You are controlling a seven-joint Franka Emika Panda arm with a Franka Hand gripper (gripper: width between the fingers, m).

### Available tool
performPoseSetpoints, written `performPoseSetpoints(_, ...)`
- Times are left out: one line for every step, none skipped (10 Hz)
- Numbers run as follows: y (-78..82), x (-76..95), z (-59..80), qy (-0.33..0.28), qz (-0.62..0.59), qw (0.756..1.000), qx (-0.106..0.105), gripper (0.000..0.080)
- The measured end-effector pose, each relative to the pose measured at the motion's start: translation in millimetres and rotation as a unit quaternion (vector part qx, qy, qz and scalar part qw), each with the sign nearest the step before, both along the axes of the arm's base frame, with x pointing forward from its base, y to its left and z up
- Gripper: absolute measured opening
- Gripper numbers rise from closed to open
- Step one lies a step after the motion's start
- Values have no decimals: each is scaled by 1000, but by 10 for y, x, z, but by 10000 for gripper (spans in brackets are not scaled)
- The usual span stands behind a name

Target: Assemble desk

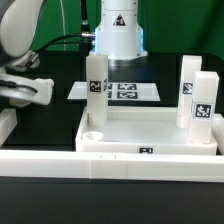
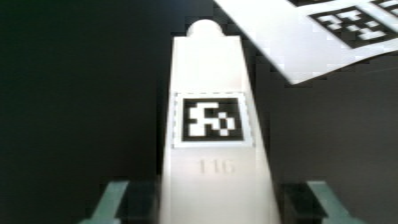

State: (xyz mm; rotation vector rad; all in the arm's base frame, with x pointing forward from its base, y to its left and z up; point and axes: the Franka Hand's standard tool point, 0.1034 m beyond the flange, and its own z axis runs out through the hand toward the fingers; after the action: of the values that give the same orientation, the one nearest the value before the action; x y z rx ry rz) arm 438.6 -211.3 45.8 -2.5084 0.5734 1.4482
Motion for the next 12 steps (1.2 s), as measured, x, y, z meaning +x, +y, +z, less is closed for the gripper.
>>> performPoseSetpoints(75,104,149,-5,-4,1000,-17,288)
performPoseSetpoints(82,140,224,-8,12,1000,-19,290)
performPoseSetpoints(30,89,202,1,30,999,-20,290)
performPoseSetpoints(26,100,184,-3,29,999,-23,290)
performPoseSetpoints(6,143,184,-15,31,999,-28,290)
performPoseSetpoints(0,145,180,-16,31,999,-29,290)
performPoseSetpoints(-17,233,170,-44,36,998,-40,290)
performPoseSetpoints(42,309,275,-73,29,996,-52,290)
performPoseSetpoints(157,376,403,-112,17,991,-67,290)
performPoseSetpoints(270,417,501,-129,11,988,-82,290)
performPoseSetpoints(333,502,590,-143,8,986,-90,290)
performPoseSetpoints(344,687,643,-199,18,974,-107,290)
